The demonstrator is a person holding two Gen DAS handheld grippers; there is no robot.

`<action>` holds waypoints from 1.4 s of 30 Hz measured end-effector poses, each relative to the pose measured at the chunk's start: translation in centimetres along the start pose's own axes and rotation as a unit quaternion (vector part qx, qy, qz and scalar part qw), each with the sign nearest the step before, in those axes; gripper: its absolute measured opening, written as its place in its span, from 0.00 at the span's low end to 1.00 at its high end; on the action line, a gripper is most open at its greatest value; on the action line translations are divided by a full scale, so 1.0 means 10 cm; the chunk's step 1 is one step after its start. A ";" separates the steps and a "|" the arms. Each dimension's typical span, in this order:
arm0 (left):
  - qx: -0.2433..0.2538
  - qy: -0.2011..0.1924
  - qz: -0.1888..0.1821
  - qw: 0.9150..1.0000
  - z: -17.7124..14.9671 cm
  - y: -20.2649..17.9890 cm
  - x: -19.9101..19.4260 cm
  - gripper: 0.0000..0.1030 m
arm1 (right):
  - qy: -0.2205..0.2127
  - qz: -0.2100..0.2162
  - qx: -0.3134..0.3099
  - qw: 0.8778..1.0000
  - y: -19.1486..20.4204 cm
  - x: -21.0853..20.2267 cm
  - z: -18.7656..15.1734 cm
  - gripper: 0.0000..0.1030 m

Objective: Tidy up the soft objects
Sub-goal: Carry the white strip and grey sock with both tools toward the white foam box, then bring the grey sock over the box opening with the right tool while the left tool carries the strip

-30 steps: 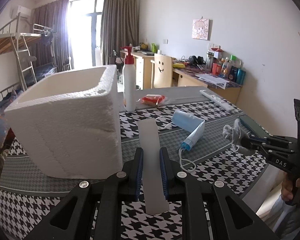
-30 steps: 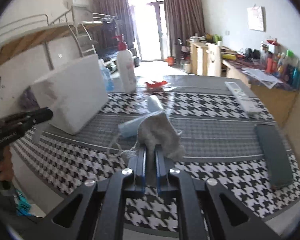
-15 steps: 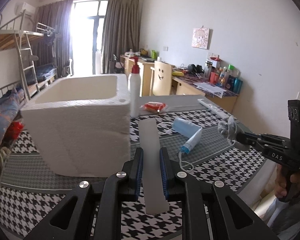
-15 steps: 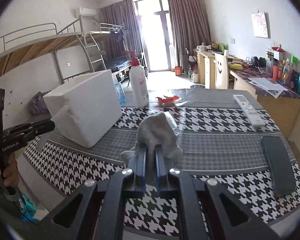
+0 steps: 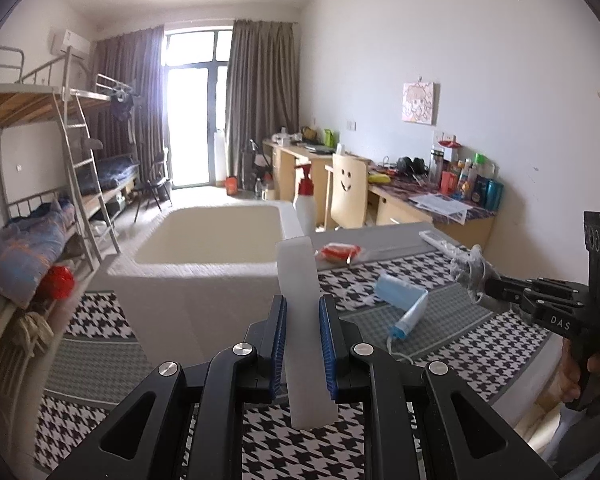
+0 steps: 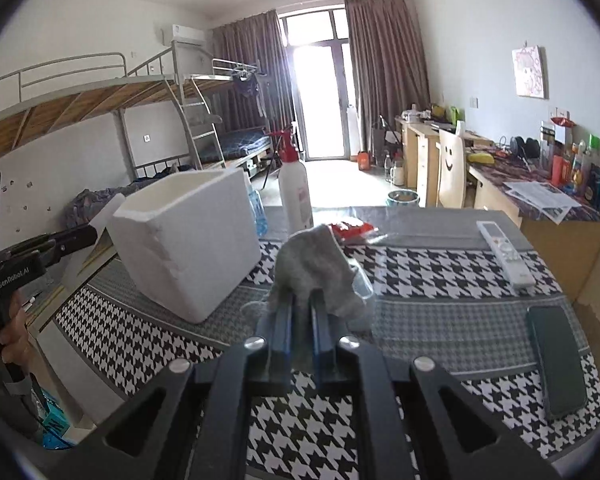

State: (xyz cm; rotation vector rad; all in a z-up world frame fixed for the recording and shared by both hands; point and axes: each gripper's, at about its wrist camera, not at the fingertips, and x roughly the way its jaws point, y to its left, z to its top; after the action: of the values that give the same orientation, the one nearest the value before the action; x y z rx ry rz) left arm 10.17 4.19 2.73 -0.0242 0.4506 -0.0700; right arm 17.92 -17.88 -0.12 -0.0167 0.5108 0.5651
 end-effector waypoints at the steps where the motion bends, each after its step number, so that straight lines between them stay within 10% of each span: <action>1: 0.001 -0.003 0.002 1.000 0.02 0.01 -0.01 0.17 | -0.002 -0.002 -0.001 1.000 0.00 -0.01 0.02 0.10; 42: 0.002 -0.054 0.058 0.997 0.48 0.47 0.08 0.17 | -0.045 0.029 -0.019 0.998 0.25 0.25 0.67 0.10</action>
State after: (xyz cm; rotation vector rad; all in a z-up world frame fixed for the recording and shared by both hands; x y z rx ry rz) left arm 13.28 8.85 6.49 0.0013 0.3433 0.0445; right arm 21.53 -13.45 4.88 -0.0136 0.4145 0.6292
